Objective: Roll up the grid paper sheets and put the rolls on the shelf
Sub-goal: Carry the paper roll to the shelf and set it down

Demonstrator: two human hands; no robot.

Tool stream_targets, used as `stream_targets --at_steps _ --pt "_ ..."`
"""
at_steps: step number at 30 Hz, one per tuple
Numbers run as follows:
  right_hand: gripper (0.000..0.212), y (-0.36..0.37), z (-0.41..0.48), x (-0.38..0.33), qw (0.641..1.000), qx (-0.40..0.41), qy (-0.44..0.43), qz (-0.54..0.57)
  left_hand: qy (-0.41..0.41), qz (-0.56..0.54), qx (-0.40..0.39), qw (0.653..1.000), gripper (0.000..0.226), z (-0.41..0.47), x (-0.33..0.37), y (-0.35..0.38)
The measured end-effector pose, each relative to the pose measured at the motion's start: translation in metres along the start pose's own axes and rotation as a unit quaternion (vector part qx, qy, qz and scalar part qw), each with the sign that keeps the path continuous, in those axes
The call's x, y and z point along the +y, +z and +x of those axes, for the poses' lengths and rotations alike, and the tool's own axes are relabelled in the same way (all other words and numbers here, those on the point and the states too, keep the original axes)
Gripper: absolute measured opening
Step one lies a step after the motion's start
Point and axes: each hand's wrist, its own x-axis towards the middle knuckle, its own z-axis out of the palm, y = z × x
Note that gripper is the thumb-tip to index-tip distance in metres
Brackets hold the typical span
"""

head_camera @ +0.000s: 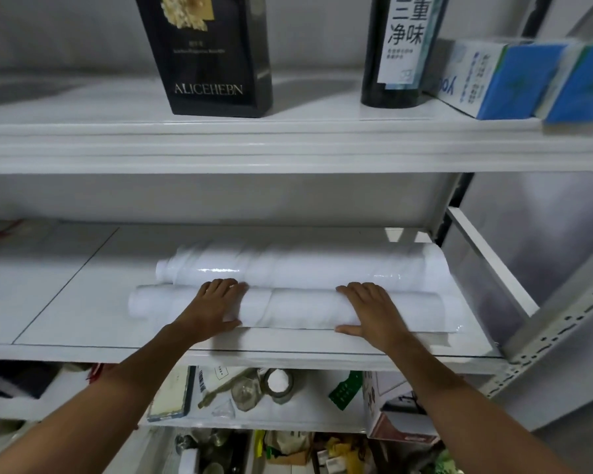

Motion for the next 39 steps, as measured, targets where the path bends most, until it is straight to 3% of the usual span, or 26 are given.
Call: stream_targets --at_steps 7,13,16,19,25,39 --pt "0.089 -0.008 -0.010 0.003 0.999 0.024 -0.014 -0.023 -0.011 0.039 0.011 0.999 0.095 -0.004 0.015 -0.008" --pt "0.092 -0.009 -0.028 -0.009 0.997 0.026 -0.003 -0.068 -0.021 0.044 -0.040 0.998 0.110 -0.020 0.018 -0.006" --pt "0.079 -0.011 -0.034 -0.013 0.998 0.025 -0.003 -0.061 -0.026 0.025 -0.074 0.997 0.103 -0.029 0.018 -0.011" --pt "0.071 -0.012 -0.036 -0.012 0.995 0.026 -0.042 -0.083 -0.005 0.056 -0.057 0.997 0.101 -0.034 0.016 -0.014" --pt "0.082 -0.014 -0.028 -0.017 0.993 0.036 -0.024 -0.114 -0.007 0.149 -0.008 0.989 0.101 -0.018 0.029 -0.012" --pt "0.082 -0.006 0.018 -0.008 0.992 0.041 0.041 -0.109 -0.044 0.177 0.044 0.982 0.084 0.033 0.012 -0.009"
